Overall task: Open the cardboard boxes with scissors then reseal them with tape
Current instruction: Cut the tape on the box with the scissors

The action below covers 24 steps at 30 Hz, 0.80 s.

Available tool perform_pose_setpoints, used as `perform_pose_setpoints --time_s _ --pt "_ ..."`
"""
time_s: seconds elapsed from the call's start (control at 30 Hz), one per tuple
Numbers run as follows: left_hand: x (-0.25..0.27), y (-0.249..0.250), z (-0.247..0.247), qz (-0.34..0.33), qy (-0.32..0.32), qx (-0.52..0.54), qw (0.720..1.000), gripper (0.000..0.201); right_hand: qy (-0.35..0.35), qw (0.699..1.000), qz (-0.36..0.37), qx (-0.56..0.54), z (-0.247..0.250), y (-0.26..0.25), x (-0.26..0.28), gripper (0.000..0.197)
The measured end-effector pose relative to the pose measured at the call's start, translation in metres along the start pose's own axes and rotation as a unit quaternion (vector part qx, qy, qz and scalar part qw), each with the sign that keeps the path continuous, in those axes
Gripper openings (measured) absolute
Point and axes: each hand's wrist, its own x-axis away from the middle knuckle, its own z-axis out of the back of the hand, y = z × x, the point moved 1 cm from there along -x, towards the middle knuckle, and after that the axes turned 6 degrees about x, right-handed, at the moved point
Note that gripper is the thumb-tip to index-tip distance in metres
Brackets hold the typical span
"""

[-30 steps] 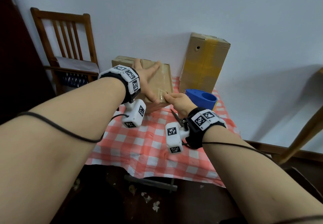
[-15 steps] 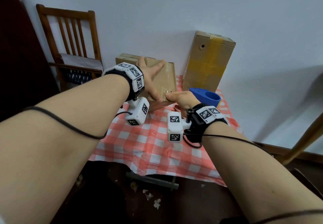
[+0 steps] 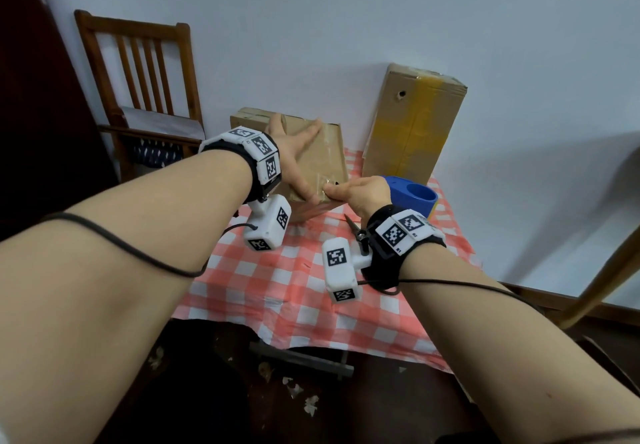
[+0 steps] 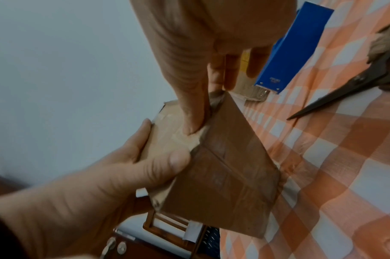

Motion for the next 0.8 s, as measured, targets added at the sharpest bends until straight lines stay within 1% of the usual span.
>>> perform_pose_setpoints --time_s 0.07,0.13,0.2,0.23,0.3,0.37,0.47,0.5,0.57,0.67,0.8 --pt "0.001 -0.001 0.0 0.0 0.001 0.002 1.0 0.141 -0.045 0.999 -0.006 -0.001 0.0 -0.001 0.004 0.026" --pt "0.0 -0.001 0.0 0.006 0.008 0.01 1.0 0.141 -0.074 0.997 -0.015 -0.012 -0.004 -0.005 0.002 0.033" --pt "0.0 -0.001 0.0 0.009 0.011 0.013 1.0 0.14 -0.095 0.993 -0.06 -0.034 -0.007 -0.007 0.0 0.041" --pt "0.0 0.0 0.0 0.009 0.012 0.012 1.0 0.14 -0.103 0.989 -0.086 -0.069 -0.008 -0.005 -0.003 0.039" --pt "0.0 0.0 0.0 0.008 0.013 0.006 1.0 0.139 -0.124 0.969 -0.138 -0.16 -0.009 -0.002 -0.002 0.025" --pt "0.0 0.0 0.001 0.008 0.009 0.006 1.0 0.139 -0.114 0.951 -0.166 -0.233 -0.014 0.005 -0.003 0.029" --pt "0.001 0.001 0.002 0.01 -0.001 0.007 1.0 0.14 -0.095 0.939 -0.173 -0.282 -0.023 0.013 -0.005 0.038" --pt "0.001 0.001 0.002 0.01 -0.001 0.007 1.0 0.14 -0.09 0.938 -0.171 -0.288 -0.025 0.014 -0.006 0.037" --pt "0.001 0.002 0.001 0.009 0.0 0.008 1.0 0.14 -0.068 0.944 -0.149 -0.285 -0.026 0.016 -0.009 0.027" --pt "0.0 0.001 0.002 0.012 -0.003 0.007 1.0 0.14 -0.012 0.97 -0.101 -0.221 -0.022 0.015 -0.012 0.014" --pt "0.001 0.001 0.001 0.011 0.0 0.013 1.0 0.14 0.023 0.982 -0.047 -0.18 -0.016 0.008 -0.015 0.017"
